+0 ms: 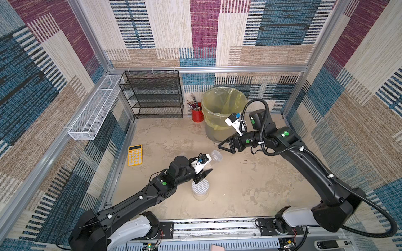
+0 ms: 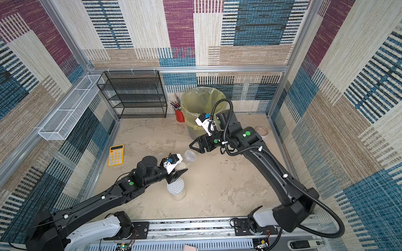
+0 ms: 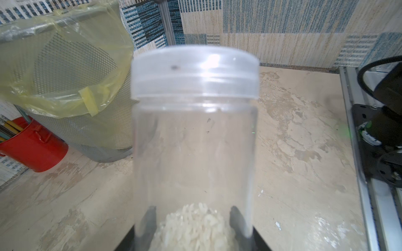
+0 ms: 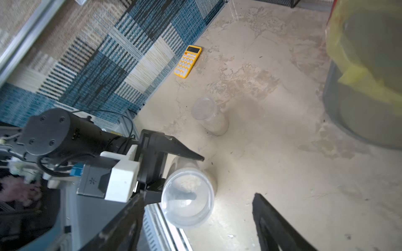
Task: Empty moldy rice from jars
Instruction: Unscrew the lid from the jar.
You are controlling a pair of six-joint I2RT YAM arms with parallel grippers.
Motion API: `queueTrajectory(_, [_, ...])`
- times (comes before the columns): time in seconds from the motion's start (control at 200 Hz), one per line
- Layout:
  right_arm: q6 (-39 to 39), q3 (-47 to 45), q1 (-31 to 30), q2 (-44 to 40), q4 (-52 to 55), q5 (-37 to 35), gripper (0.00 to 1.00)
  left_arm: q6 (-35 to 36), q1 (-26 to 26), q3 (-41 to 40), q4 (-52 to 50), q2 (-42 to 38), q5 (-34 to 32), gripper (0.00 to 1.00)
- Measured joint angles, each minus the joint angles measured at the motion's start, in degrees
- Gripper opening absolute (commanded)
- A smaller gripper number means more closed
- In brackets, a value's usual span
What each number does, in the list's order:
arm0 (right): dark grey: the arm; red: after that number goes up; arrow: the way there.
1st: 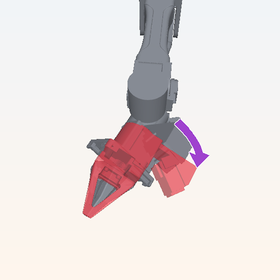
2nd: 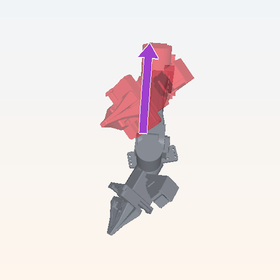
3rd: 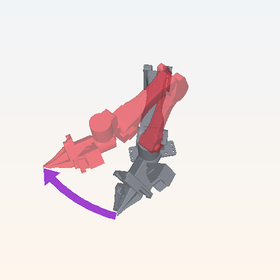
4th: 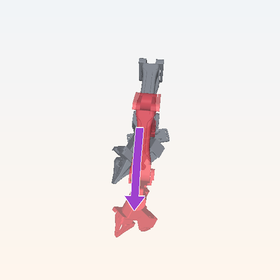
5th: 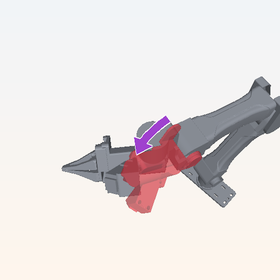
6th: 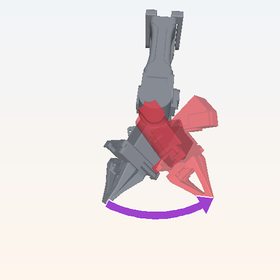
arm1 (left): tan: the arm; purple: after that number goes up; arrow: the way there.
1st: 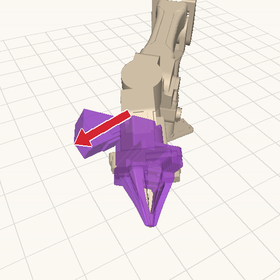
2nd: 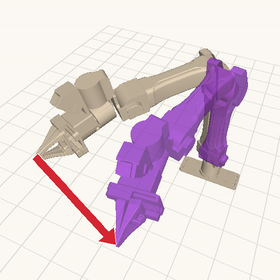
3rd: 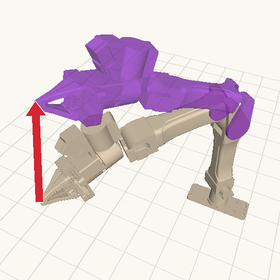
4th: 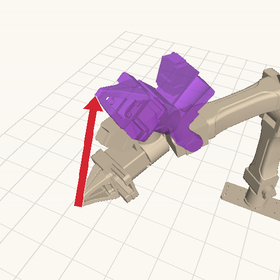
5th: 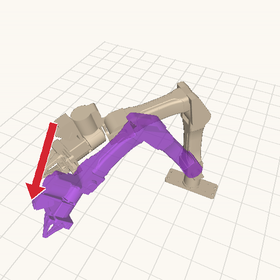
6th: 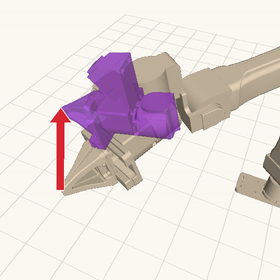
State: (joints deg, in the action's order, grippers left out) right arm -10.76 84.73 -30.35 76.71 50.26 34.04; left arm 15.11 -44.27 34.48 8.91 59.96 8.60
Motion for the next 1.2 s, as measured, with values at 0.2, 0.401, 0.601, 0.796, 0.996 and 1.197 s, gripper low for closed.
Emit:
queueTrajectory(0.2, [-16.63,-6.84,0.04,-7.10,0.66,-1.57,0.80,3.08,-0.11,1.51,1.86,3.52,-2.93,0.00])
queueTrajectory(0.401, [-24.98,-6.01,0.26,-4.46,1.14,-1.07,0.82,6.29,-0.48,2.89,3.85,4.90,-4.44,0.00])
queueTrajectory(0.601, [-26.67,-1.84,1.05,-0.22,2.71,-0.96,0.81,9.57,-2.84,3.23,5.29,4.96,-6.34,0.00])
queueTrajectory(0.796, [-26.84,0.02,1.22,1.86,4.94,-0.46,0.81,12.07,-4.33,3.93,5.68,6.49,-8.48,0.00])
queueTrajectory(0.996, [-26.45,-0.61,1.33,2.19,5.75,0.35,0.78,13.55,-4.87,4.11,5.73,7.37,-9.70,0.00])
queueTrajectory(1.197, [-25.77,-1.64,1.33,1.79,6.21,0.48,0.73,13.77,-4.85,5.01,5.35,7.63,-10.08,0.00])
